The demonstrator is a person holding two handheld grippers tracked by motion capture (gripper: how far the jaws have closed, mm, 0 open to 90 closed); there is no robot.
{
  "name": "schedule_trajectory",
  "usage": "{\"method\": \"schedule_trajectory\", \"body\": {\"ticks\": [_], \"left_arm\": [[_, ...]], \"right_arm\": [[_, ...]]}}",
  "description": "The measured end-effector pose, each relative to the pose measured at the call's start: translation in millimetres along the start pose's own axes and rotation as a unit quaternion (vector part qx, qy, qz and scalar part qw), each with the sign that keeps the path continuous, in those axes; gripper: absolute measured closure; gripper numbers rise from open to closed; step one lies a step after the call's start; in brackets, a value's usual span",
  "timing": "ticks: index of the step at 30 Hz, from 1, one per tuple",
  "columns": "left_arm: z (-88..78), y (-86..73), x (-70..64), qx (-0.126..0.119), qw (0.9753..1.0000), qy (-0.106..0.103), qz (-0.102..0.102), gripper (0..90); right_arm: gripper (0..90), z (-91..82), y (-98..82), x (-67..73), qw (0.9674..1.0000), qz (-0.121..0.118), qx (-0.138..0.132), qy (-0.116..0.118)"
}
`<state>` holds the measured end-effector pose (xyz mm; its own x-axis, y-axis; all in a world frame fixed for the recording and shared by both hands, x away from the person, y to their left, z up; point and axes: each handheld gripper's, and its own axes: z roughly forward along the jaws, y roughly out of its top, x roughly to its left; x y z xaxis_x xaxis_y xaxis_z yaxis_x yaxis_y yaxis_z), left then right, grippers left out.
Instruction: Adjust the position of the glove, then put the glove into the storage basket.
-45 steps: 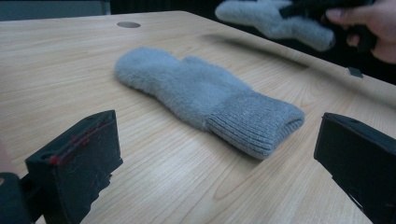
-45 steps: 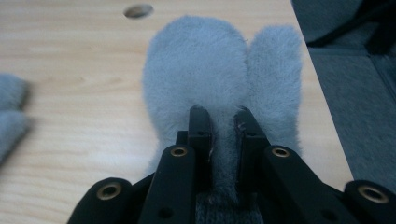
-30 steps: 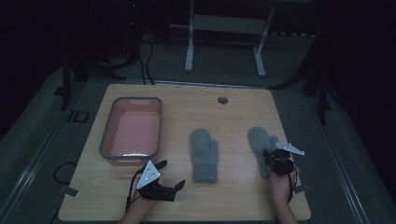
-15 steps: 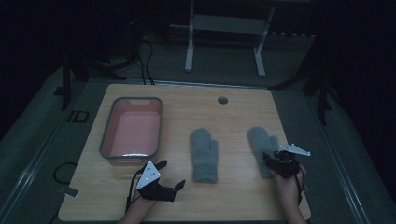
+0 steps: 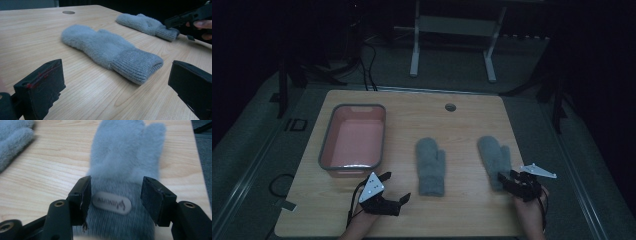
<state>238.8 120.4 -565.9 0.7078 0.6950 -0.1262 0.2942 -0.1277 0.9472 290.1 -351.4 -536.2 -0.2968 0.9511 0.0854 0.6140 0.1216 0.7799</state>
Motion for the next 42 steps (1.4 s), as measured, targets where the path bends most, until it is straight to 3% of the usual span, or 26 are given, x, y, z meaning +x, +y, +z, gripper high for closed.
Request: {"method": "schedule_trajectory", "body": {"ticks": [5,10,19,26,28,31,34,35,37,42], "left_arm": [[0.8,0.0,0.2,0.0,1.0,0.0,-0.001,0.8],[1.8,0.3,-0.2,0.001,1.0,-0.001,0.001,0.8],[0.6,0.4,1.0,-0.001,1.0,-0.001,-0.003,0.8],[0.0,0.7,1.4,-0.002,1.0,-0.003,-0.003,0.8],[0.0,0.9,1.4,-0.005,1.0,-0.006,-0.005,0.8],[0.7,0.8,0.4,-0.003,1.0,-0.006,-0.003,0.8],[0.7,0.9,0.0,-0.003,1.0,-0.006,-0.002,0.8],[0.7,0.9,0.0,-0.003,1.0,-0.006,-0.002,0.8],[0.5,1.0,0.4,-0.003,1.0,-0.005,-0.004,0.8],[0.5,1.4,0.4,-0.003,1.0,-0.002,-0.003,0.8]], "right_arm": [[42.4,-11.7,-5.1,5.3,0.9999,-0.011,-0.009,-0.002],[41.3,-8.4,0.6,4.4,0.9997,-0.014,-0.018,-0.002],[41.0,25.4,24.4,3.8,0.9992,-0.037,-0.012,-0.007],[46.0,48.7,19.7,5.9,0.9977,-0.061,0.021,-0.019],[51.0,50.2,18.7,8.7,0.9971,-0.069,0.022,-0.022],[60.2,51.5,18.2,10.6,0.9979,-0.052,0.021,-0.032],[72.8,50.7,17.5,14.5,0.9974,-0.051,0.017,-0.049],[72.8,50.7,17.5,14.5,0.9974,-0.051,0.017,-0.049],[79.5,50.0,18.5,22.5,0.995,-0.064,0.017,-0.074],[81.1,44.9,28.7,32.2,0.9964,-0.024,0.009,-0.081]]}}
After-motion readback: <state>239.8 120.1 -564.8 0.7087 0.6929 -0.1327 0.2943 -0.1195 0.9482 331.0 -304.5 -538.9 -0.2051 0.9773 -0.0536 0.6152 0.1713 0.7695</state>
